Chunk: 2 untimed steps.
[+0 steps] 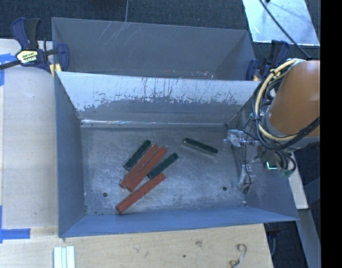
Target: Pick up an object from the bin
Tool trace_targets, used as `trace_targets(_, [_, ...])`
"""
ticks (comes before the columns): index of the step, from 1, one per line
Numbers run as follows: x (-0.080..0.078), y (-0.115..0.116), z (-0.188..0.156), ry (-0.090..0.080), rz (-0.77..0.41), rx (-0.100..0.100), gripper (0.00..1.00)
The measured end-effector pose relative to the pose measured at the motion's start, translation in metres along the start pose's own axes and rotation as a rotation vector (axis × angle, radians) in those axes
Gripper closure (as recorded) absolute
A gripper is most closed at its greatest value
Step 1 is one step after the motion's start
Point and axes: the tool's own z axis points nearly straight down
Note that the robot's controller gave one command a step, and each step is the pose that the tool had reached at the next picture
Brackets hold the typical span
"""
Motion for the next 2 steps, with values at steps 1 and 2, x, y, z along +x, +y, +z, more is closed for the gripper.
trace_targets(1, [-0.089, 0.013, 0.137, -0.003, -0.245, -0.001, 0.00])
trace_targets(2, [-0.102, 0.007, 0.105, -0.002, -0.126, 0.000, 0.00])
